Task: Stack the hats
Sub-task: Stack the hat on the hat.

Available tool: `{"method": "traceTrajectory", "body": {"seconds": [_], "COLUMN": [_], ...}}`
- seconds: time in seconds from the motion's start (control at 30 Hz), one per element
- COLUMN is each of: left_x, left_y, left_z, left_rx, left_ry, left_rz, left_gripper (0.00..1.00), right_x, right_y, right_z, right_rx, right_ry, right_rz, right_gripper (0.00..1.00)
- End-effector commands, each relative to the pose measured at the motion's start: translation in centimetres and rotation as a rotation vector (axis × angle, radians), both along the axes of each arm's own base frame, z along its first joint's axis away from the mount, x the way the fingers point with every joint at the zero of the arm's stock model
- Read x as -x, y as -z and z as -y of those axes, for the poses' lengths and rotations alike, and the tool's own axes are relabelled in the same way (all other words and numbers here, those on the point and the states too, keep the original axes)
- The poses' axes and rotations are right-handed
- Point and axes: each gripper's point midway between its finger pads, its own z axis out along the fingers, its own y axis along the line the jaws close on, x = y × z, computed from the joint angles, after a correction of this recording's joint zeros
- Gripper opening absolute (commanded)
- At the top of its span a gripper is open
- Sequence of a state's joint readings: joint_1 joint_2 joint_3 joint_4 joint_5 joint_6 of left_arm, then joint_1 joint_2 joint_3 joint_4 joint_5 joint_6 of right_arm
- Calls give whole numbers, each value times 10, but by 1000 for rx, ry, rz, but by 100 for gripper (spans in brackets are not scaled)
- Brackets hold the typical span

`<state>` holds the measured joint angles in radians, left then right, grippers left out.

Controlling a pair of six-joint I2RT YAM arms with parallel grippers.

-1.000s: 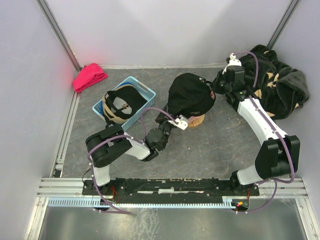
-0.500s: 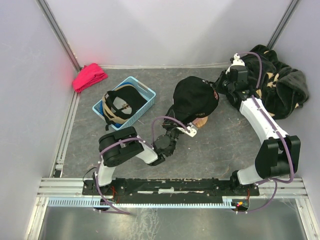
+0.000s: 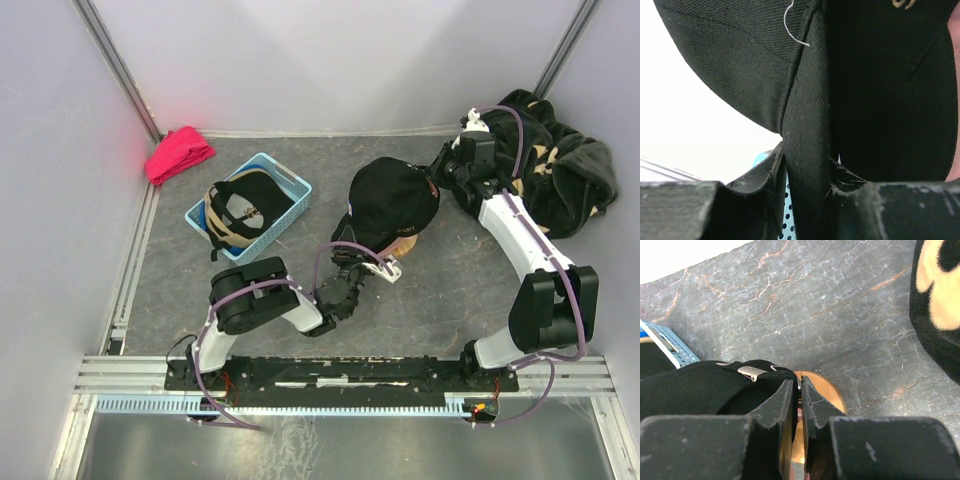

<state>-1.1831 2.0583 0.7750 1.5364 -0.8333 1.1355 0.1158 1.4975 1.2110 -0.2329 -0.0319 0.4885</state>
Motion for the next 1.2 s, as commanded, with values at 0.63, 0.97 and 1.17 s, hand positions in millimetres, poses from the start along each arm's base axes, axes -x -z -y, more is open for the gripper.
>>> {"method": "traceTrajectory", "body": {"seconds": [0.63,0.97,1.17], "left_x": [60,48,32], "left_y": [-80,-107,-129], "left_z": [-23,-38,-53], "left_rx": [367,526,653], "left_ry": [78,-37,-150], "left_rz": [44,32,29], "left_gripper": [43,40,45], "right_x": [-7,11,15], "right_y": [-35,-49,-42], "right_z": [26,16,18], "right_rx": [-12,-15,-5], "right_ry": [73,-3,-3], "right_rz": [116,172,159], "right_gripper": [19,20,20]}}
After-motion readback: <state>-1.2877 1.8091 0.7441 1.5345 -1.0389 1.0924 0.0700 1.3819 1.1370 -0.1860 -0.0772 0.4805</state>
